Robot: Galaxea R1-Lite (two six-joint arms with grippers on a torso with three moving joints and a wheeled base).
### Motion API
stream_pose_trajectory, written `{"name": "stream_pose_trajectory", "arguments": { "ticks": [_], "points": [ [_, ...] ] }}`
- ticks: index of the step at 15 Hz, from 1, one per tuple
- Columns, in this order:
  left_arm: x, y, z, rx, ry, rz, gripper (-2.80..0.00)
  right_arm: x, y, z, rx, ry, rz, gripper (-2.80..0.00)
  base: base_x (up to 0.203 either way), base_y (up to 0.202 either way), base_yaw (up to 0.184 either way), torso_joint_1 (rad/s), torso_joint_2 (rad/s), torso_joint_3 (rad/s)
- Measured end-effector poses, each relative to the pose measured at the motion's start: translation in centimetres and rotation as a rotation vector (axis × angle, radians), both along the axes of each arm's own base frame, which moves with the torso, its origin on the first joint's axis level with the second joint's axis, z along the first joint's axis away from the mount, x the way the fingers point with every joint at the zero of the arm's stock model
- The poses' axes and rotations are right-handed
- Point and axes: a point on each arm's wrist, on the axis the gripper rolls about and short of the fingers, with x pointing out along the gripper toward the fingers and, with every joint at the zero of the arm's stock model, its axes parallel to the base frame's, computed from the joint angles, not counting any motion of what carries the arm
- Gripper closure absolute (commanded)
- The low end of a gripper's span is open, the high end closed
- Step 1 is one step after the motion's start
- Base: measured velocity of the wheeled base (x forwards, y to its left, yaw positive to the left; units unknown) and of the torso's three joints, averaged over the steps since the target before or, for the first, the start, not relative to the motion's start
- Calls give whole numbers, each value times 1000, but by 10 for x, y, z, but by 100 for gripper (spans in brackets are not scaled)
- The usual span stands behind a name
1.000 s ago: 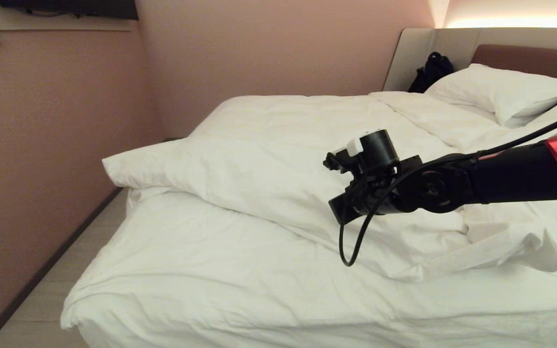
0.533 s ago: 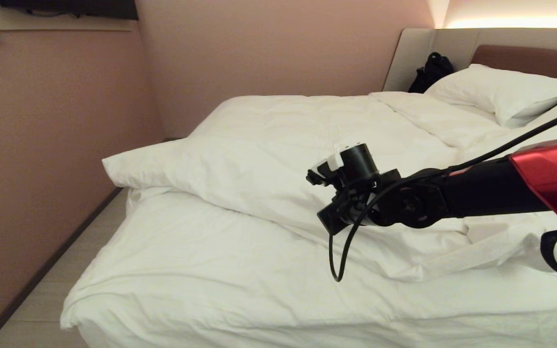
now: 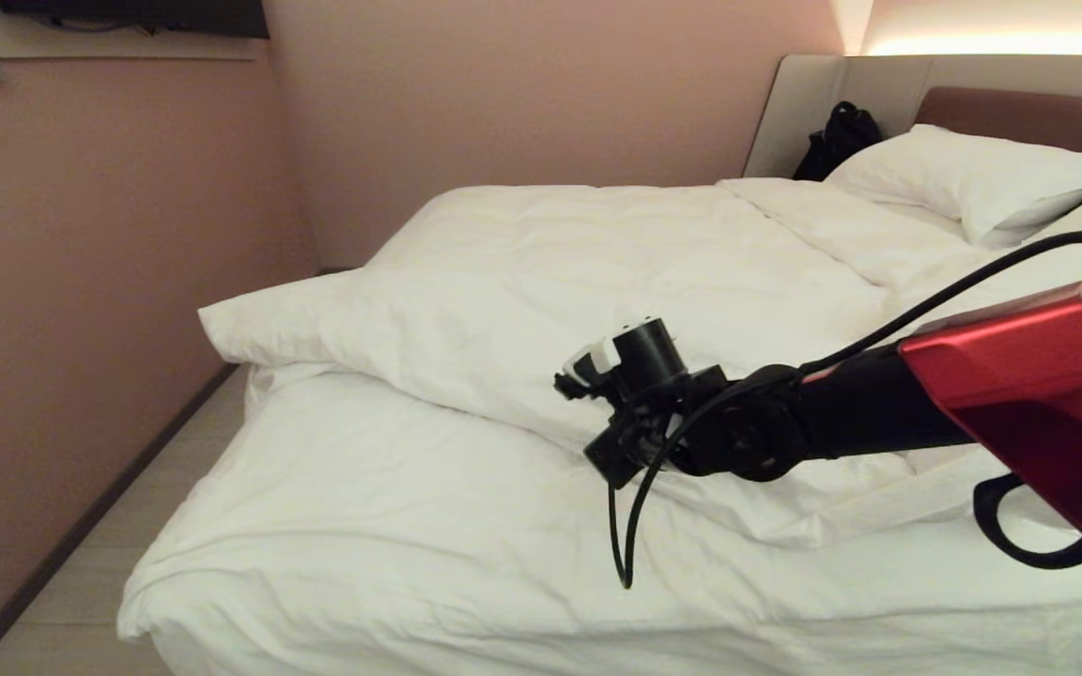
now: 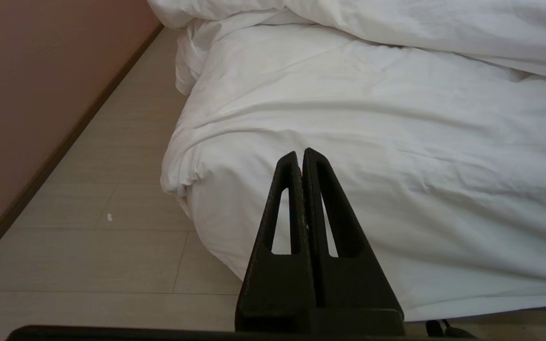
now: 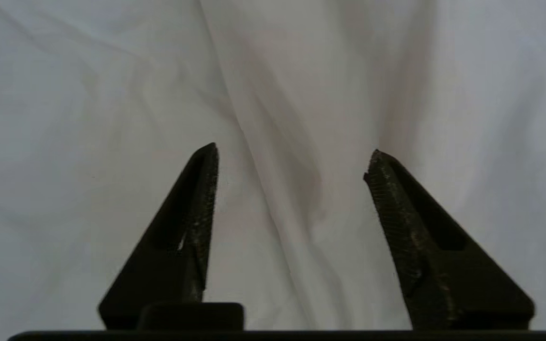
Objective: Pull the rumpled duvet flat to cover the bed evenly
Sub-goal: Flatten the corners of the folded blanket
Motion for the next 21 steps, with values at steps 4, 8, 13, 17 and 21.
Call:
{"name": "stream_pose_trajectory", "arguments": {
  "ticks": [4, 8, 13, 17, 21],
  "points": [
    [0, 0, 0, 0, 0, 0, 0, 2, 14, -19, -98, -47, 19, -280, 0, 0, 0, 0, 0, 0],
    [0, 0, 0, 0, 0, 0, 0, 9, 21, -38, -188, -96, 5, -280, 0, 0, 0, 0, 0, 0],
    [0, 0, 0, 0, 0, 0, 0, 18, 27, -57, -285, -170, -40, -280, 0, 0, 0, 0, 0, 0],
    [0, 0, 0, 0, 0, 0, 0, 23, 29, -64, -335, -197, -85, -280, 0, 0, 0, 0, 0, 0],
    [0, 0, 0, 0, 0, 0, 0, 32, 30, -62, -351, -223, -136, -280, 0, 0, 0, 0, 0, 0]
  ]
}}
